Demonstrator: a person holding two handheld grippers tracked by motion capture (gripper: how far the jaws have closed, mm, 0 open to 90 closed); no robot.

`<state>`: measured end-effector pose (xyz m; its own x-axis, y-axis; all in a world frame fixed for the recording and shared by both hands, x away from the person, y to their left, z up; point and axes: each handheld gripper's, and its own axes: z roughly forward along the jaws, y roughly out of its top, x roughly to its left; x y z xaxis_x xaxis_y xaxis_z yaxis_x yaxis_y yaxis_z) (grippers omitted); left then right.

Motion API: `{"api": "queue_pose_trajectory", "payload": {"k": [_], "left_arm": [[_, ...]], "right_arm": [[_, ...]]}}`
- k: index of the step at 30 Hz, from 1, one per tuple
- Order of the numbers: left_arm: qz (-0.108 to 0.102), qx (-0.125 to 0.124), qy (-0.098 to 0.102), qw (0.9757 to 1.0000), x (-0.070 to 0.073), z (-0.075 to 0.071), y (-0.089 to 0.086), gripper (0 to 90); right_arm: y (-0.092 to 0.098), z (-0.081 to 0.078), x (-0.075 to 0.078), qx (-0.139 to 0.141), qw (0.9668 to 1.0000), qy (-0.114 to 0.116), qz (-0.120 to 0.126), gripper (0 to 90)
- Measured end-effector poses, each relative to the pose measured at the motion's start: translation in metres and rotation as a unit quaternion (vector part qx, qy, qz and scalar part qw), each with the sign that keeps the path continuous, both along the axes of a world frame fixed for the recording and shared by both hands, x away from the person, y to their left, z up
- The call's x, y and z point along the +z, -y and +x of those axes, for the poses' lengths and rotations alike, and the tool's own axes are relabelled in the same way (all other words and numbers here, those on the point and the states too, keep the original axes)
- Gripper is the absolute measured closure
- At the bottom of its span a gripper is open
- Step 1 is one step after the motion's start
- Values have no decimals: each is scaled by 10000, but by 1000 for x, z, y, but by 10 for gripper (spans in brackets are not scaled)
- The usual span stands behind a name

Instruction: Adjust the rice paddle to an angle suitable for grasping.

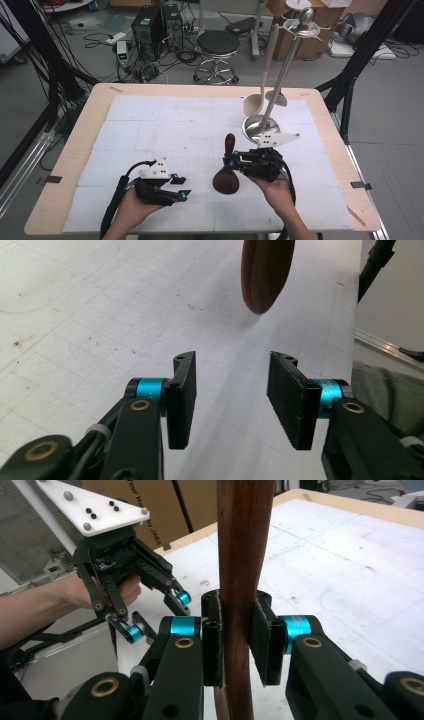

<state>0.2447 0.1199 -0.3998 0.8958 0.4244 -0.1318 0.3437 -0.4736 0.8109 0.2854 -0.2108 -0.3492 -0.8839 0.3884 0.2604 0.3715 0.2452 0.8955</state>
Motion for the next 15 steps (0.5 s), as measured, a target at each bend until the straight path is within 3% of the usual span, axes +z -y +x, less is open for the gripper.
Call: {"api": "queue_pose_trajectory", "payload": {"k": [9, 15], "left_arm": [[-89, 129, -10, 9999, -1, 0, -10, 482], [-158, 288, -27, 9995, -4, 0, -17, 386]], "right_arm": [[24, 5, 16, -176, 9998, 91, -22, 776], [41, 8, 23, -383, 9992, 119, -16, 776]]}}
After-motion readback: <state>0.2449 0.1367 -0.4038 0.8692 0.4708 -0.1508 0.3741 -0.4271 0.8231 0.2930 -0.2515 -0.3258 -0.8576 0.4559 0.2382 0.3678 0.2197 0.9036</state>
